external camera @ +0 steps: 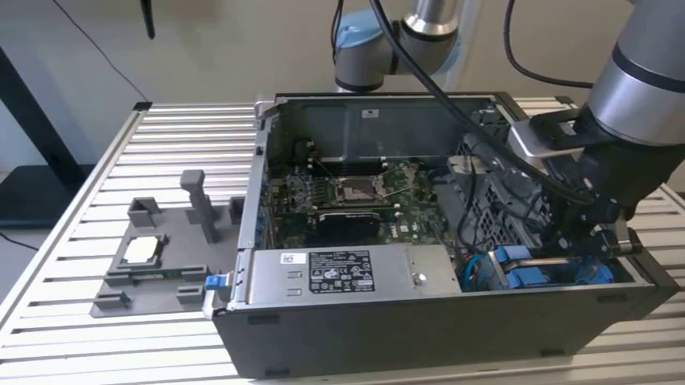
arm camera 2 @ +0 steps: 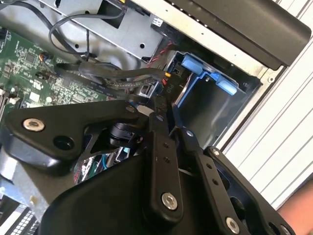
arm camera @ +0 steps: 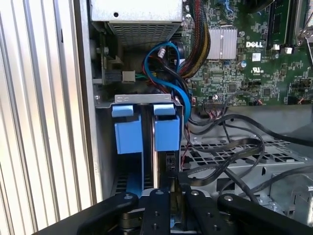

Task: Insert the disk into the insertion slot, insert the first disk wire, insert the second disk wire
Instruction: 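Insert the second disk wire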

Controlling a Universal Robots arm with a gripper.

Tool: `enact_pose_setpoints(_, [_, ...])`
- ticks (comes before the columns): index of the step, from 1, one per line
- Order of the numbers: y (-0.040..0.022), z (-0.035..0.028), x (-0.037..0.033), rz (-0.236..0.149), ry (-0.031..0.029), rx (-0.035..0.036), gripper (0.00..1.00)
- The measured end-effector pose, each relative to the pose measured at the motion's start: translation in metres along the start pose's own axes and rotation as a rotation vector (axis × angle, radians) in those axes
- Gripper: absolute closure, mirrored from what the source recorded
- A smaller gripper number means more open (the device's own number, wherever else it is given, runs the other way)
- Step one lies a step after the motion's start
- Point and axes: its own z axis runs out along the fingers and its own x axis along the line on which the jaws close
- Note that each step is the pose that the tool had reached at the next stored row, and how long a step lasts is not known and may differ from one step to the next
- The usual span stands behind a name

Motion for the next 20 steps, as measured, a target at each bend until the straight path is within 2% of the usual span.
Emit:
enact_pose_setpoints(1, [0.0005,0.0000,0.0001,0.000,0.0001,0.0000,0.82])
enact_pose_setpoints(2, [0.0009,0.0000,0.0001,0.000,0.0001,0.0000,0.76])
enact_pose_setpoints(4, [0.0016,-0.0005,0.0001,0.000,0.0001,0.0000,0.76])
enact_pose_setpoints(7, [0.0019,-0.0050,-0.0004,0.000,-0.0001,-0.0001,0.76])
enact_pose_setpoints(20, [-0.0037,-0.0476,-0.0048,0.000,-0.0003,-0.0008,0.76])
